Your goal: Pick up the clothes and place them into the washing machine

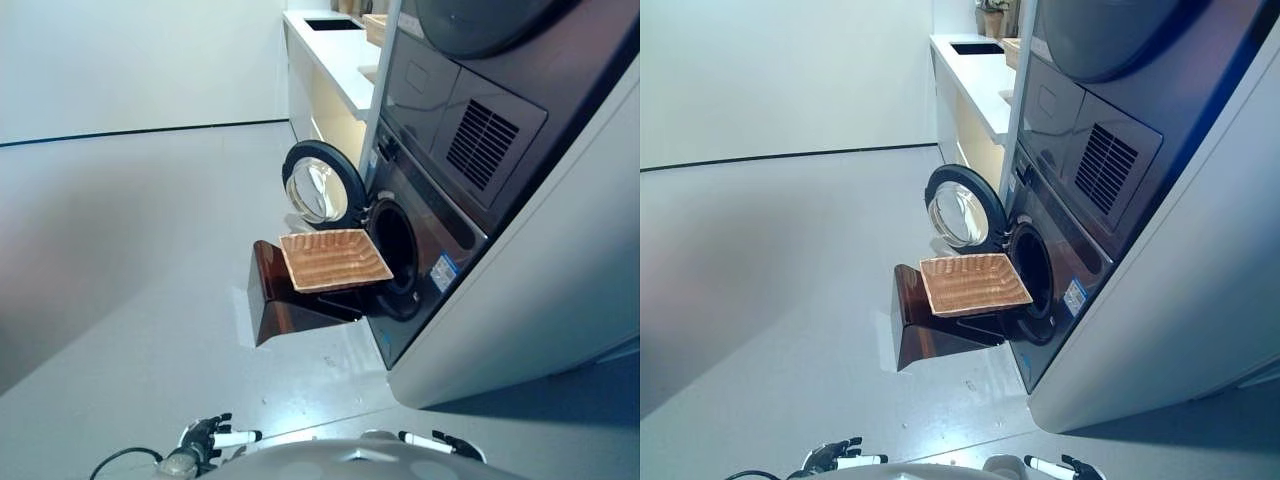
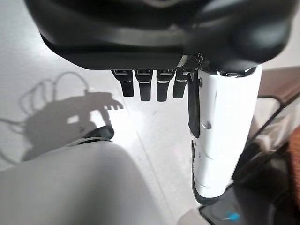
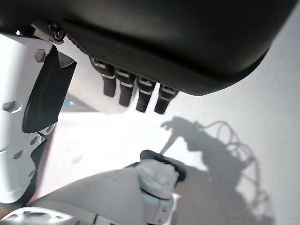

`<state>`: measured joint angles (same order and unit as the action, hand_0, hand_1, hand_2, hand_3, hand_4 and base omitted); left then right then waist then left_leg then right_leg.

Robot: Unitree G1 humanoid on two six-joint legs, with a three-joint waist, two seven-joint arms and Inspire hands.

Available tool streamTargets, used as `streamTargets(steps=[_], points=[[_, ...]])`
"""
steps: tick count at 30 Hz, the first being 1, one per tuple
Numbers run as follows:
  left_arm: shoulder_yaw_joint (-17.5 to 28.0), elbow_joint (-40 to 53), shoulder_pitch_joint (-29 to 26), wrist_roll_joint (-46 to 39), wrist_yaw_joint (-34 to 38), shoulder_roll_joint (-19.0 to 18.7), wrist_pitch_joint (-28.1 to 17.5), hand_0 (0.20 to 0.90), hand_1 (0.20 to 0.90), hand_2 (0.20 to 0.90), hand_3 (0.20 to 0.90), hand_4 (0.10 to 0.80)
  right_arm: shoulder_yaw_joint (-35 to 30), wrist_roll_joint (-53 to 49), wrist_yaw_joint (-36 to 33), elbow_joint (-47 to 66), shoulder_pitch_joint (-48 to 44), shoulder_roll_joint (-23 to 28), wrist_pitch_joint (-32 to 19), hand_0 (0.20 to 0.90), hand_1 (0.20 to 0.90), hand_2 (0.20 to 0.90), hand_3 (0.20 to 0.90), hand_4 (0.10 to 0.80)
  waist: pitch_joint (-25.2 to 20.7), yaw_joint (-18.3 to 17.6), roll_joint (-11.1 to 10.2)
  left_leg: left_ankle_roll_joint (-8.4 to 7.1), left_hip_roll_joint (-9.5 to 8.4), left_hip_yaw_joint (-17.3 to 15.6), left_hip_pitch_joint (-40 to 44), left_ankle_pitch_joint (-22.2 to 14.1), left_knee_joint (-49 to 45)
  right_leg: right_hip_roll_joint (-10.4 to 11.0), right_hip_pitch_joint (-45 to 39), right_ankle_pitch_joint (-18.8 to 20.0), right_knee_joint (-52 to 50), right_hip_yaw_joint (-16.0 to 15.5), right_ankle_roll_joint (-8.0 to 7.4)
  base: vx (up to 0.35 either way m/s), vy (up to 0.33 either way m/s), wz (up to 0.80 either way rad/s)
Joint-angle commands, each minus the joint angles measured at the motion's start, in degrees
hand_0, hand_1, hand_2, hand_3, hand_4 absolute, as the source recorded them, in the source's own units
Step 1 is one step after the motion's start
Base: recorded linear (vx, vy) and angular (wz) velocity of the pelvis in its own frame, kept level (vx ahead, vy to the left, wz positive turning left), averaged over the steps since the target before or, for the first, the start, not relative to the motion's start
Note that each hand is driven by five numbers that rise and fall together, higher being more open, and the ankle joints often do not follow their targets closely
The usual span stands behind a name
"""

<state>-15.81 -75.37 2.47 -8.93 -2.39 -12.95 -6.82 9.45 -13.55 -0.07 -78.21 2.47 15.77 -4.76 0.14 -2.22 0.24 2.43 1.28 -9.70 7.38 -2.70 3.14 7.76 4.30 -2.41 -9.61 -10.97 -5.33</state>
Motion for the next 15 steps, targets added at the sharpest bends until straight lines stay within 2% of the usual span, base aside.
streamTargets(steps=[1,7,15], points=[[2.44,-2.63,-3.15,0.69,-0.33,2.57,-1.22,0.9,0.9,0.9,0.9,0.8,2.79,4.34,1.1,-2.33,-3.26,-2.21,-0.33,0.9,0.9,0.9,0.9,0.8,-3.39,1.24,-2.35,-2.95,-0.45,3.51,-4.4,1.7,-0.29,0.91,-5.73,5.82,11.42,0.71,-2.24,0.097,-0.05,0.04],[-0.01,-2.69,-3.74,2.1,-2.24,3.8,-0.63,0.9,0.9,0.9,0.9,0.8,2.93,6.29,1.72,-4.06,-3.4,-2.28,0.27,0.9,0.9,0.9,0.9,0.8,-3.78,0.57,-1.85,-3.42,-0.24,3.83,-3.58,1.95,0.58,0.94,-6.51,6.1,12.31,0.11,-2.22,0.018,-0.009,0.01],[-0.04,-2.69,-3.72,2.14,-1.56,4.05,-0.81,0.9,0.9,0.9,0.9,0.8,2.26,6.59,1.58,-4.66,-3.59,-1.53,0.27,0.9,0.9,0.9,0.9,0.8,-3.69,0.47,-1.35,-3.74,0.07,3.94,-3.49,1.94,0.88,1.22,-6.83,6.0,12.54,-0.2,-2.22,0.0,0.0,0.0]])
